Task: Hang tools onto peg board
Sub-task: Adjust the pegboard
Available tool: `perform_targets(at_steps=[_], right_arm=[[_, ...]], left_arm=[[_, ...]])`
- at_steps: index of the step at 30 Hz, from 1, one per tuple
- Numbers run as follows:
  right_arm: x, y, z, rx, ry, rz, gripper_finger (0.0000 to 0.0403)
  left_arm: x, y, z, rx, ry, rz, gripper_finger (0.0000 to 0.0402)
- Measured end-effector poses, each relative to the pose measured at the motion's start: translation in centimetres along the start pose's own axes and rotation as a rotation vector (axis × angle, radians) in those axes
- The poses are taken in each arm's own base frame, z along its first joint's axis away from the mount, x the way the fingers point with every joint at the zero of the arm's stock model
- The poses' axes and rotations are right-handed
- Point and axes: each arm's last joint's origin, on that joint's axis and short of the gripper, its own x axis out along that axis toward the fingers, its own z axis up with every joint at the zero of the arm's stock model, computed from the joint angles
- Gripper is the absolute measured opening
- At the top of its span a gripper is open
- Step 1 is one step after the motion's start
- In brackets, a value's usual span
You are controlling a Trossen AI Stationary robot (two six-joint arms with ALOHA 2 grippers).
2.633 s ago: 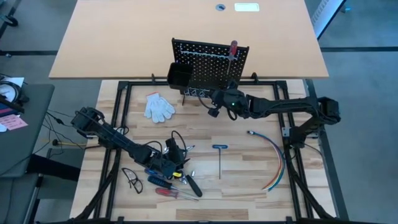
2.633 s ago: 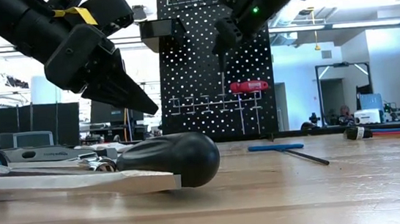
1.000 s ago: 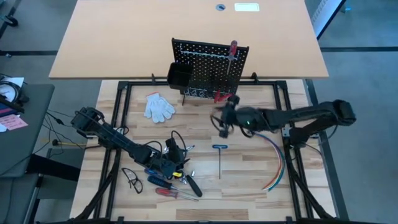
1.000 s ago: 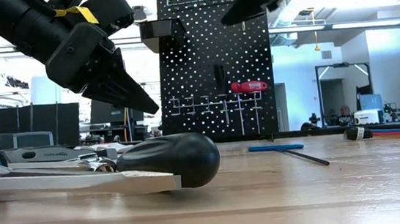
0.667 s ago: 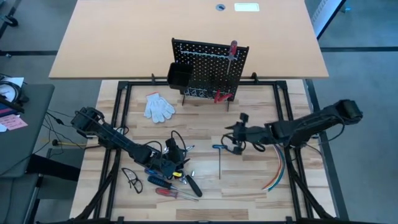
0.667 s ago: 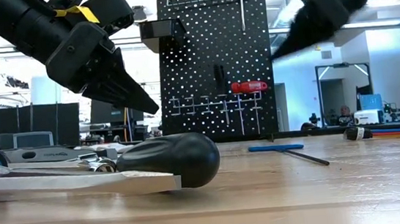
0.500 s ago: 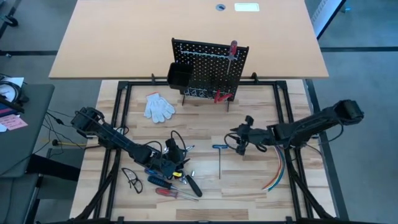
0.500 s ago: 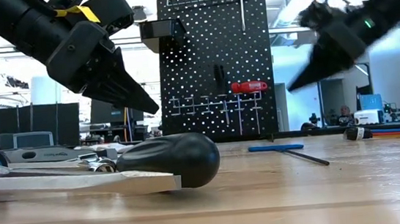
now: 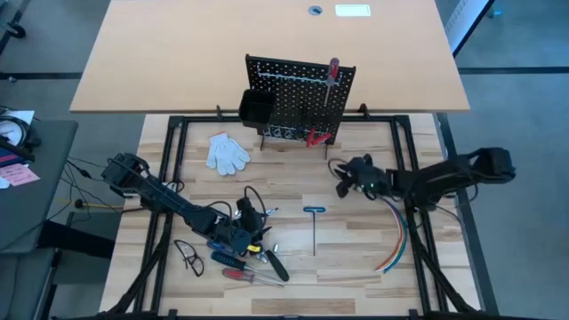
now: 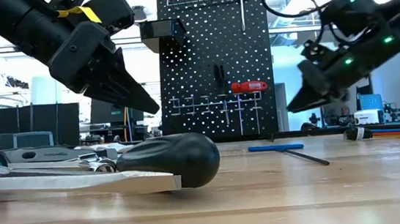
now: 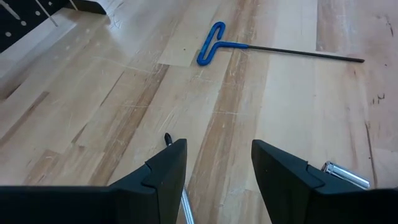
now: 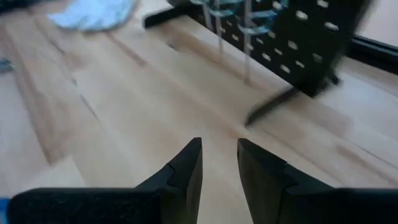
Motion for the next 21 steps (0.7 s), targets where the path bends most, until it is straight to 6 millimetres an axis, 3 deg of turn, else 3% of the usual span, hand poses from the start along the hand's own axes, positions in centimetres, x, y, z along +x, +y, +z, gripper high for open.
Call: perform_targets(at_steps=[7,14,21], right_arm=[[3.3,-1.7,-0.2,0.053,-0.021,-0.011,0.0107],[6.5,-0.8,-1.7,-0.010,0.110,0.073,0.0107],[8.4,-1.1,-1.7,0.009,0.107,-0.020,0.0104]], left_arm=[[0.0,0.0,0.0,0.000,0.000,0.000,0.0176],[0.0,0.0,0.0,0.011,0.003,0.002,0.0176],[0.0,0.0,0.0,0.012,0.004,0.002,0.0176]])
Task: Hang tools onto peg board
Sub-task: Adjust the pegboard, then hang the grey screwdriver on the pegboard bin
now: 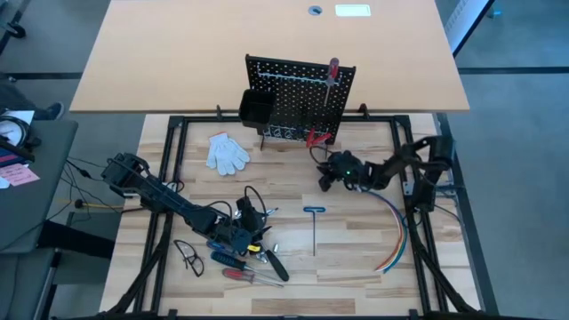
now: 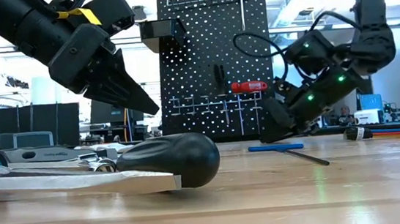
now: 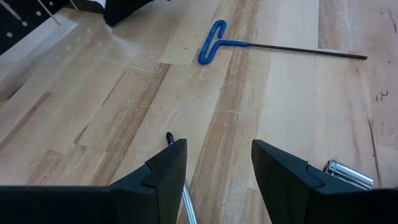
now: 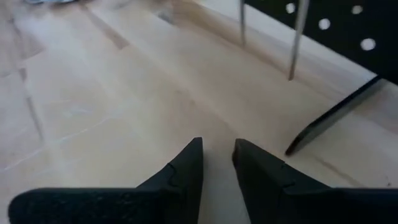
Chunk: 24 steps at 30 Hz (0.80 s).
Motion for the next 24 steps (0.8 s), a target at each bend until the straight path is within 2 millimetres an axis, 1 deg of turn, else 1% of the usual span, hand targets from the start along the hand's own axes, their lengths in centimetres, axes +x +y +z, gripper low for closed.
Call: perform_targets(at_steps=[3,11,15,20,24], right_arm=[[0.1,-0.9,0.3,0.006,0.014,-0.027,0.0096],[0.2,-3.0,1.1,-0.055,0.012,-0.108,0.0077],[0.6,-3.8,1.7,-0.072,0.010,-0.112,0.0075],[1.0,-4.1,2.3,-0.107,0.004,-0.117,0.0075],[1.0,-4.0,2.3,-0.116,0.004,-0.113,0.0075]], left_arm=[[0.0,0.0,0.0,0.000,0.000,0.000,0.0176],[0.0,0.0,0.0,0.001,0.001,0.000,0.0176],[0.0,0.0,0.0,0.001,0.001,0.000,0.0176],[0.0,0.0,0.0,0.001,0.001,0.000,0.0176],[0.0,0.0,0.0,0.001,0.001,0.000,0.0176]])
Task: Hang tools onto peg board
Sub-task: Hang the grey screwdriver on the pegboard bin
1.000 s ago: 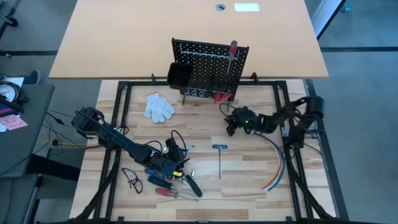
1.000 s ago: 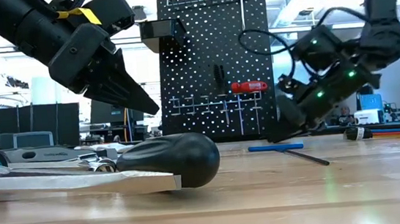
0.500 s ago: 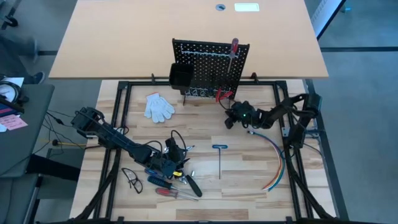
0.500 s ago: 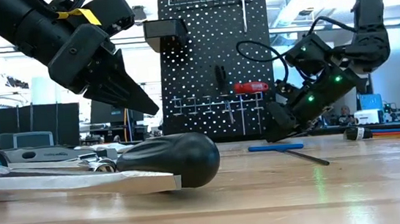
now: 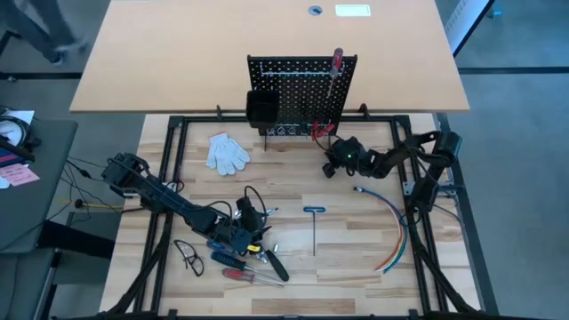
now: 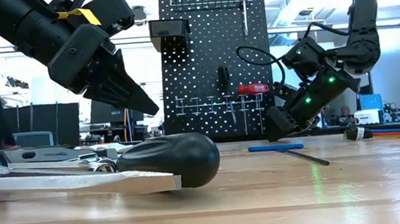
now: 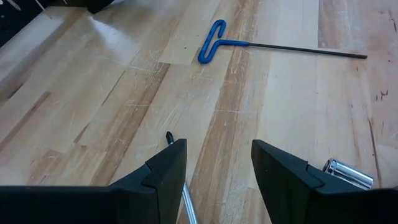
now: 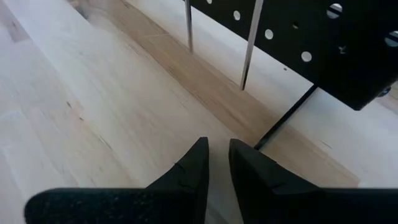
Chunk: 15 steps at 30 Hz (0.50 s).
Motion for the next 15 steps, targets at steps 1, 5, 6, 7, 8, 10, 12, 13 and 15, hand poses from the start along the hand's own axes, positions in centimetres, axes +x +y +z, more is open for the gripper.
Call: perform_targets(at_steps=[1,5,6,7,8,10,12,13,15], right_arm=[[-0.1,0.1,0.0,-0.002,-0.001,0.004,0.0075],[-0.8,0.5,0.2,-0.024,0.021,0.010,0.0075],[-1.1,0.7,0.3,-0.032,0.031,0.014,0.0075],[-1.3,0.9,0.3,-0.041,0.040,0.019,0.0075],[-1.7,1.1,0.4,-0.050,0.052,0.026,0.0075],[-2.4,1.5,0.6,-0.067,0.065,0.043,0.0075],[-3.0,1.8,0.7,-0.085,0.082,0.057,0.0075],[-3.3,1.9,0.8,-0.098,0.085,0.064,0.0075],[-4.1,2.2,1.2,-0.133,0.076,0.081,0.0075]], left_arm=[[0.0,0.0,0.0,0.000,0.000,0.000,0.0176],[0.0,0.0,0.0,0.000,0.001,0.000,0.0176],[0.0,0.0,0.0,0.001,0.001,0.000,0.0176],[0.0,0.0,0.0,0.001,0.001,0.000,0.0176],[0.0,0.0,0.0,0.001,0.001,0.000,0.0176],[0.0,0.0,0.0,-0.001,0.002,0.000,0.0176],[0.0,0.0,0.0,-0.003,0.003,0.000,0.0176],[0.0,0.0,-0.1,-0.004,0.004,0.000,0.0176],[0.0,0.0,0.0,-0.006,0.003,0.000,0.0176]])
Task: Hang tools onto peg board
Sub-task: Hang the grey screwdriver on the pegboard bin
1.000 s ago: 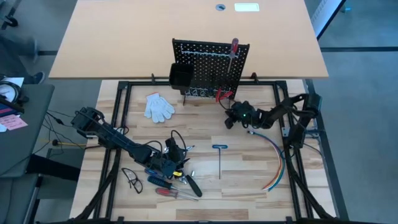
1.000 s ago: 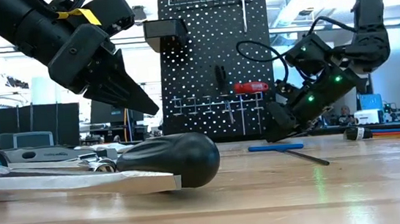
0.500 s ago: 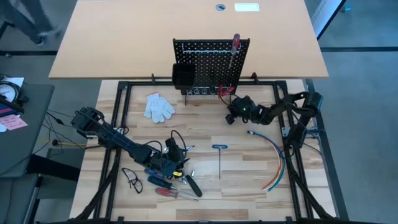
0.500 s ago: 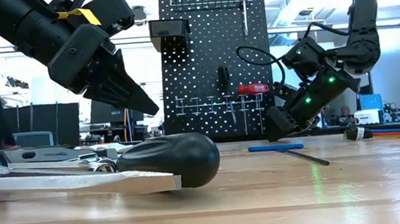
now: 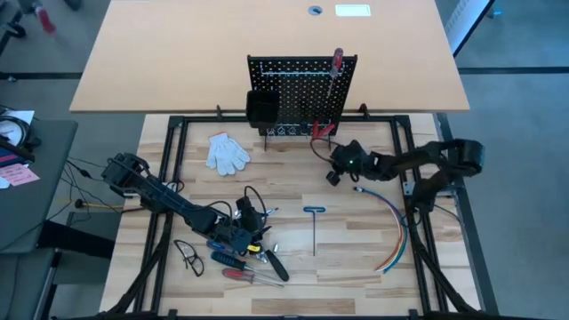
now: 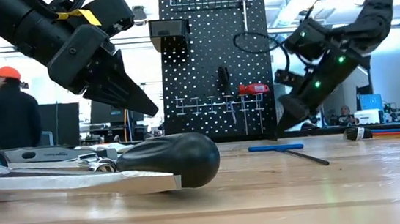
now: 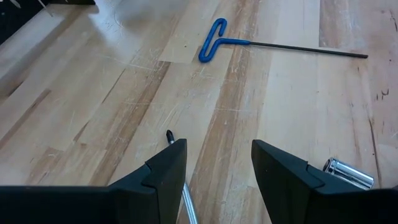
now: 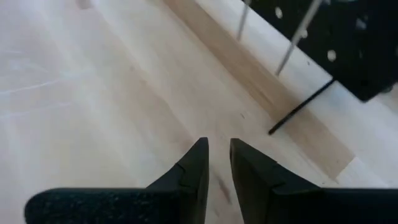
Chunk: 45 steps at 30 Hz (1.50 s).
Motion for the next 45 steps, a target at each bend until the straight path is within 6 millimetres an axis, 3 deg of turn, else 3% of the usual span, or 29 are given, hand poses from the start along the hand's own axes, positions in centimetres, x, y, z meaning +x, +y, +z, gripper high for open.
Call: perform_targets(at_steps=[9,12,17,23,33,40,45], right_arm=[[-4.1,0.4,2.3,-0.030,-0.113,0.056,0.0075],[-5.3,1.3,3.2,-0.003,-0.191,0.155,0.0075],[-7.5,4.7,5.0,-0.043,-0.434,0.506,0.0075],[-9.1,9.3,5.9,-0.167,-0.687,0.696,0.0079],[-7.5,15.4,8.2,-0.308,-0.642,0.764,0.0152],[-4.7,19.8,8.0,-0.393,-0.474,0.795,0.0226],[-3.2,22.8,7.4,-0.484,-0.370,0.811,0.0241]], left_arm=[[0.0,0.0,0.0,0.008,-0.001,0.000,0.0176],[0.0,0.0,0.0,0.011,-0.001,0.000,0.0176],[0.0,0.0,0.0,0.011,-0.001,0.000,0.0176],[0.0,-0.1,0.1,0.011,-0.012,-0.005,0.0176],[-0.7,-0.5,-0.2,0.096,0.039,-0.006,0.0176],[-3.6,-1.0,0.7,0.164,0.123,-0.011,0.0176],[-6.3,-1.2,1.2,0.162,0.106,-0.037,0.0176]])
